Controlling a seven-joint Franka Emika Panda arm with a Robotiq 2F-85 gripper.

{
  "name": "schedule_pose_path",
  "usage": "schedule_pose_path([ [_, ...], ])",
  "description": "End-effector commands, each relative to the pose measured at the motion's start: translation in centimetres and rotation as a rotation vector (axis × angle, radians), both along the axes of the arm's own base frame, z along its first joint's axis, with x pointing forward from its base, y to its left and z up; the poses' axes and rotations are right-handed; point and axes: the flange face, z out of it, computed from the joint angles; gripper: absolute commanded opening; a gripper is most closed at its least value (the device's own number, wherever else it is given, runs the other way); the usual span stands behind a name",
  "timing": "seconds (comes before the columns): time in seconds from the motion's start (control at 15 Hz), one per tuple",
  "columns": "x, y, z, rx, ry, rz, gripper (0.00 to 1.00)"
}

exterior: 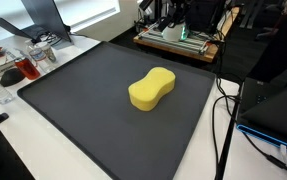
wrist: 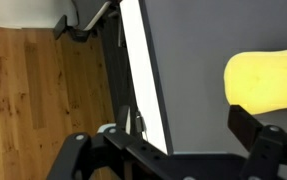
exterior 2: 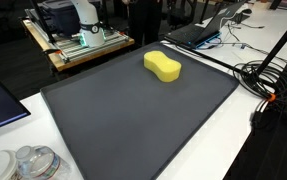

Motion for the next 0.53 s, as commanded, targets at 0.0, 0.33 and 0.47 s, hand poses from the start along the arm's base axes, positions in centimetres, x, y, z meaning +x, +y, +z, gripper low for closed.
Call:
schedule_pose_path([
  [0.0, 0.1, -1.0, 2.4, 0.176, 0.078, -0.037, 1.0],
  [0.33, 1.1, -3.1, 4.7, 0.454, 0.198, -0.087, 1.0],
  [0.47, 1.8, -4.1, 5.1, 0.537, 0.247, -0.13, 1.0],
])
